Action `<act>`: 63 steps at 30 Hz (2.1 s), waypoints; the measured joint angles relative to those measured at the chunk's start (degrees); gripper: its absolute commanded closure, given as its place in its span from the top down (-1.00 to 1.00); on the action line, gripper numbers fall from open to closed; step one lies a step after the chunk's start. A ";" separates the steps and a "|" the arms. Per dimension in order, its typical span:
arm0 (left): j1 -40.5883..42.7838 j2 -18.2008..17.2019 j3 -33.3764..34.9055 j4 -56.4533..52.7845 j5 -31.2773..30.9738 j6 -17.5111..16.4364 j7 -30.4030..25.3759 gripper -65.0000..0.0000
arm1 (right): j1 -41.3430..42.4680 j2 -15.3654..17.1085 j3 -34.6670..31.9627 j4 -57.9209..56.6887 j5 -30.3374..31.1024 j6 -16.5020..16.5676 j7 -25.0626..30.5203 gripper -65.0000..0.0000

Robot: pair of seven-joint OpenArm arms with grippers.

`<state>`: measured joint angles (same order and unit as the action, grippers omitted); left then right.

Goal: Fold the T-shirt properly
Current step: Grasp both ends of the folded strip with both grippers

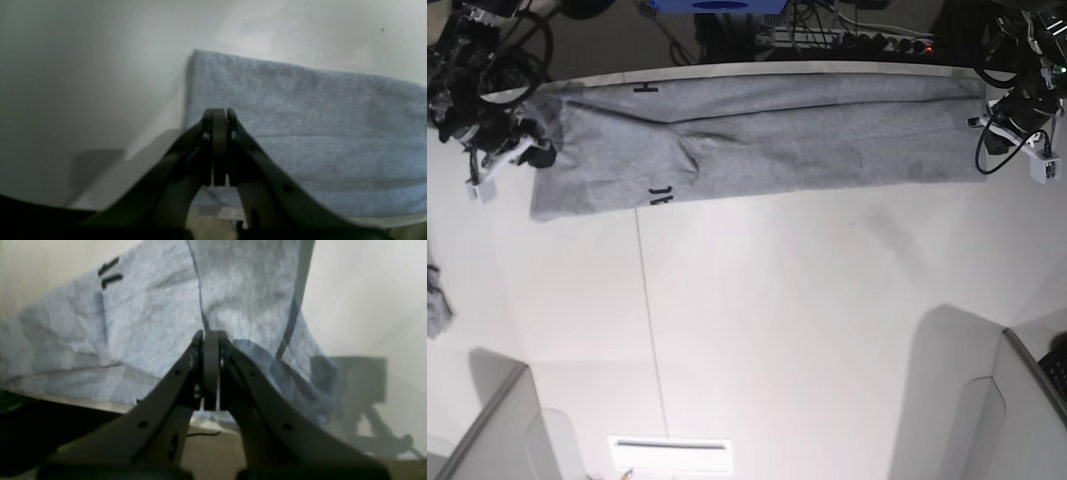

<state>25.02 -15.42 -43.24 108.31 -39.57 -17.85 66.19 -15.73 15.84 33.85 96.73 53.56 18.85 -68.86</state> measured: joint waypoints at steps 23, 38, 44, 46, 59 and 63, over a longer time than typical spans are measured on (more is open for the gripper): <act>-0.98 -0.13 3.80 -4.68 0.07 0.02 -0.39 -1.00 | 15.93 8.09 -17.07 -28.11 -6.78 -0.68 21.77 -1.00; -3.13 2.67 4.81 -4.83 2.14 0.00 -5.16 -1.00 | 3.54 -0.61 -3.69 1.42 -8.83 -0.42 4.74 -1.00; -4.13 6.71 11.54 -5.49 16.52 0.20 -7.28 -1.00 | 3.76 -4.20 -12.98 1.16 -26.08 -0.33 8.87 -1.00; -4.81 7.30 11.85 -6.03 17.55 -0.22 -8.17 -1.00 | 3.74 -5.81 -13.20 0.72 -32.39 -0.09 9.18 -1.00; -17.86 6.36 11.52 -20.76 19.10 -0.20 -10.51 -1.00 | 14.78 -5.11 -12.70 -14.12 -37.07 0.20 14.38 -1.00; -23.96 6.34 11.45 -26.01 18.75 -0.20 -10.49 -1.00 | 18.82 -4.92 -12.68 -17.33 -37.53 -0.02 13.22 -1.00</act>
<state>1.06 -9.08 -31.79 82.30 -20.82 -18.04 55.70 3.09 10.92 21.17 79.40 16.03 18.83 -55.64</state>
